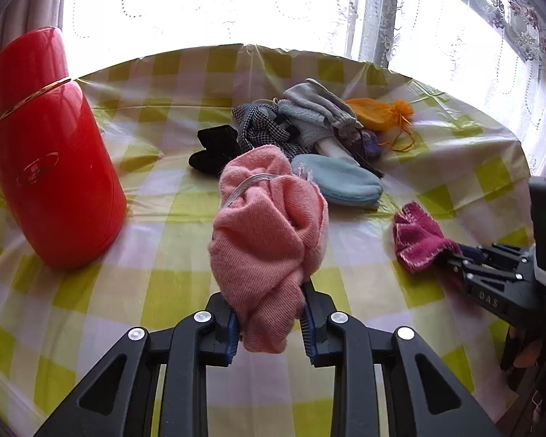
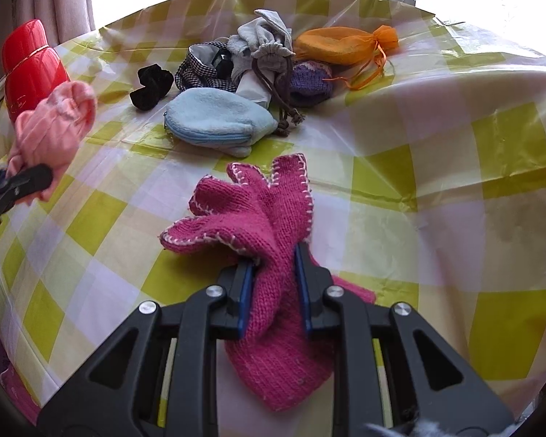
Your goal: Organize soft objects
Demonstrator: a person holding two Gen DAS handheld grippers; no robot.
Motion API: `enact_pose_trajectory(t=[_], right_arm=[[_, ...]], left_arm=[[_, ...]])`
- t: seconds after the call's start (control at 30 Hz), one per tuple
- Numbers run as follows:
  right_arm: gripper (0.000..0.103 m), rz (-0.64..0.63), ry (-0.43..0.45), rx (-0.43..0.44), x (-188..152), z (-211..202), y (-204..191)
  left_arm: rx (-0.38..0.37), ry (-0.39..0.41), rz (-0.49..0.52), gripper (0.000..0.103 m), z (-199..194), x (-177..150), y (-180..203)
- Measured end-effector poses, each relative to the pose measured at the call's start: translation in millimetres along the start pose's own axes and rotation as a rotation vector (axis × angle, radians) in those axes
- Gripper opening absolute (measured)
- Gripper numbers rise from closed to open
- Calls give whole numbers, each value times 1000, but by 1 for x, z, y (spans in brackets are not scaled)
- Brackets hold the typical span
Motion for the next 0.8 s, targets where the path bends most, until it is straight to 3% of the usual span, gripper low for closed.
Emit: enact_pose_trajectory(t=[0.17,0.43,0.8], right_arm=[[23,165,140,62,-14,-45,-5],[23,125,280,49,-16,-123,-34],[23,-3,419,-73,2,-191,-67]], left_arm=[[0,42,47,29,-45,-17,2],[-18,152,16,29,-98,-2,-3],[-23,262,17,29,-145,5,1]])
Point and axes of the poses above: each gripper's, at about its wrist camera, not at the fingertips, and z roughly the way its jaws point, y to its right, x to its top, the point moved 1 cm from there along z, roughly the way its jaws point, and after that the axes turned 13 degrees about x, right-handed, at the moved point
